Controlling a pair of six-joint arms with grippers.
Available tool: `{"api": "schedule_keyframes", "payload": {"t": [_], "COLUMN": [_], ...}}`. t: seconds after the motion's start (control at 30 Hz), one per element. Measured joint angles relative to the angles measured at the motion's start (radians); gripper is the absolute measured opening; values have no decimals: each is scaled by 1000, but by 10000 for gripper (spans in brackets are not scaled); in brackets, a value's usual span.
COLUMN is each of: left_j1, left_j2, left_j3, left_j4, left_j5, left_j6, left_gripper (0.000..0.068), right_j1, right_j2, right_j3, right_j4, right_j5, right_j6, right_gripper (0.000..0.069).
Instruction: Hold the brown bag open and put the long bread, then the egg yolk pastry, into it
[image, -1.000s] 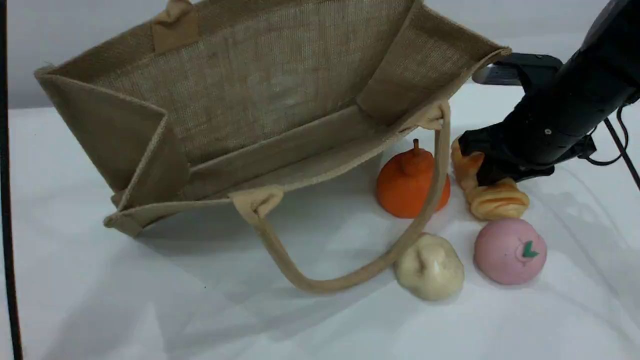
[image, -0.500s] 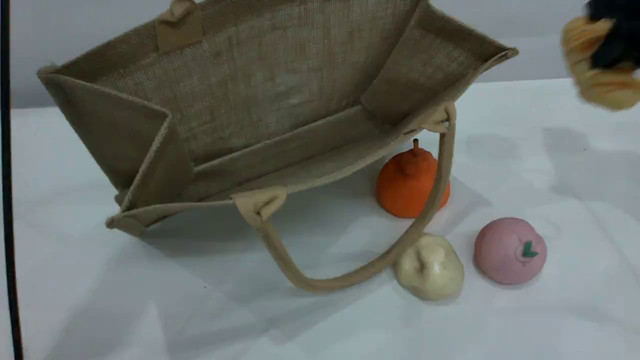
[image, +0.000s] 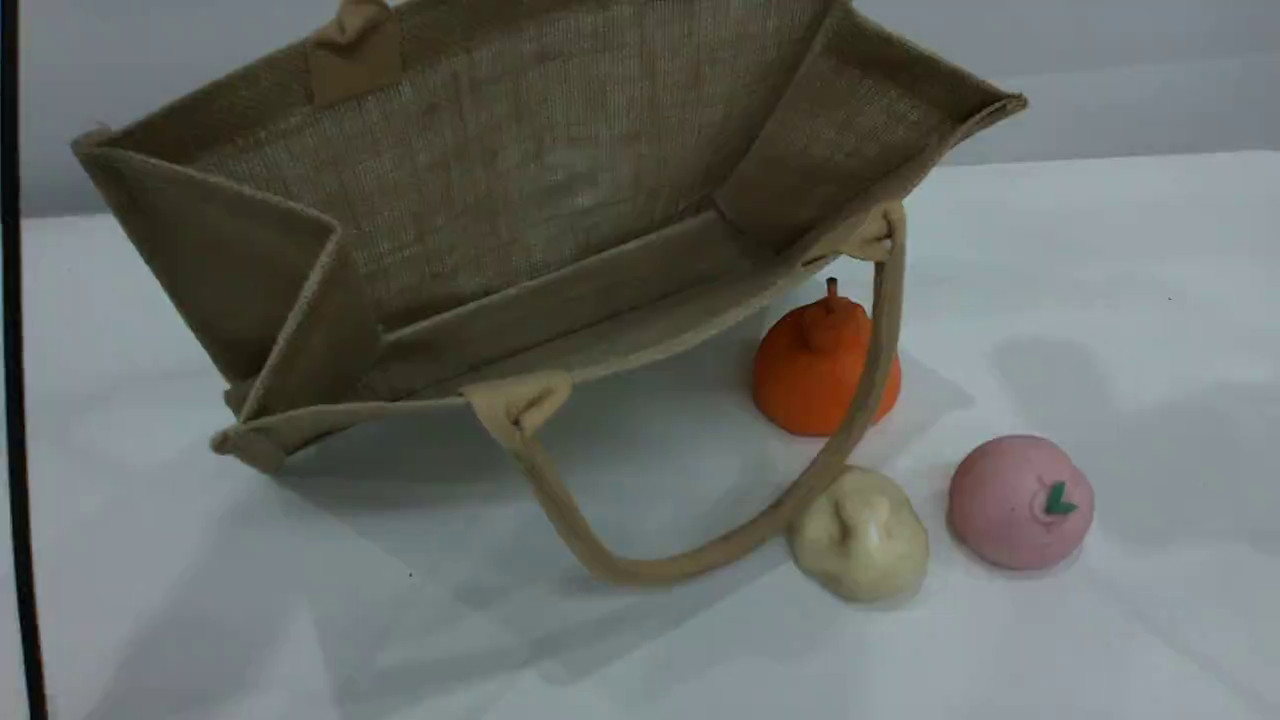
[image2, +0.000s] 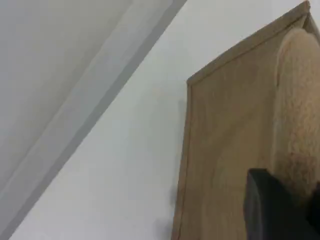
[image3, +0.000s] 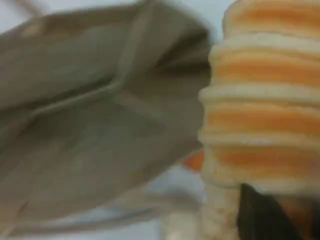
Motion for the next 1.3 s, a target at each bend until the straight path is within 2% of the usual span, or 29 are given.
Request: {"api": "schedule_keyframes", "payload": {"t": [0.13, 0.27, 0.47, 0.67, 0.87, 0.93, 1.3], "left_j1": [0, 0, 0, 0, 0, 0, -1], "left_j2": [0, 0, 0, 0, 0, 0, 0], "left_j3": [0, 0, 0, 0, 0, 0, 0], "left_j4": [0, 0, -36, -55, -61, -80, -80], "left_j5": [0, 0, 0, 0, 0, 0, 0], "left_j6": [0, 0, 0, 1, 1, 2, 3], "left_gripper": [90, 90, 90, 90, 90, 90, 90], "right_j1": [112, 237, 442, 567, 591, 591, 590], "right_j2": [-14, -9, 46, 166, 241, 261, 399], "right_j3": [59, 102, 104, 102, 96, 78, -47], "right_j4": [46, 105, 152, 240, 343, 343, 352], "right_j5": [7, -102, -237, -318, -398, -410, -431], "right_j6": [-9, -19, -21, -39, -97, -97, -94], "right_gripper": [81, 81, 81, 79, 78, 78, 83]}}
